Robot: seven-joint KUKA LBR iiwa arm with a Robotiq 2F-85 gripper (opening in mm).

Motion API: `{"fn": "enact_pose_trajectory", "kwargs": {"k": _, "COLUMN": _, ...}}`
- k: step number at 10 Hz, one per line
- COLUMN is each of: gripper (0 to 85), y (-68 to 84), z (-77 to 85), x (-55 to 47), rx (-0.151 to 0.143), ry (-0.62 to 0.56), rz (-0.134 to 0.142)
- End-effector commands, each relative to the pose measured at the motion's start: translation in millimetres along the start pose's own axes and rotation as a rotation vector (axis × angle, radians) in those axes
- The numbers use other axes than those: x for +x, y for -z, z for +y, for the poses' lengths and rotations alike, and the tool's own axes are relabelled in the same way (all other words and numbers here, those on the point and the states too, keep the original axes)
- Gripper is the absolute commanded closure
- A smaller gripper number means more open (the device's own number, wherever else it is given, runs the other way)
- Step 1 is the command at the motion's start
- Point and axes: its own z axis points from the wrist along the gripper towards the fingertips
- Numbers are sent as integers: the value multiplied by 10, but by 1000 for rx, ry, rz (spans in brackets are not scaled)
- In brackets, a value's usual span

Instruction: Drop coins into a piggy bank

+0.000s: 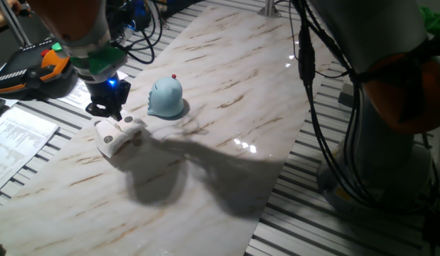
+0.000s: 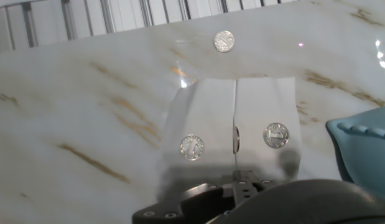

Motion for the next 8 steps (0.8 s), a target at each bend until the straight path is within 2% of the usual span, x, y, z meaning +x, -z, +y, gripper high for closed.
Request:
{"fn": "enact_pose_trajectory", "kwargs": {"k": 1, "gripper": 850, "y": -28, "z": -2, "x": -9, "rx": -7, "ry": -1, "rz": -13}}
{"fn": "enact_pose_trajectory", "kwargs": {"k": 3, "gripper": 850, "y": -102, "z": -5, "x": -19, "rx": -10, "ry": 9, "rz": -7}}
{"fn": "enact_pose_trajectory", "kwargs": {"k": 4, "gripper": 850, "y": -96, "z": -14, "x": -31, "rx": 12, "ry": 28, "rz": -2}}
{"fn": "enact_pose_trajectory", "kwargs": {"k": 7, "gripper": 850, "y": -88, "z": -49, "x": -66, "rx": 22, "ry": 37, "rz": 4}}
{"fn": "enact_pose_trajectory", "kwargs": {"k": 8, "gripper": 850, "y": -110, "z": -43, "x": -68, "rx": 16, "ry": 36, "rz": 2}}
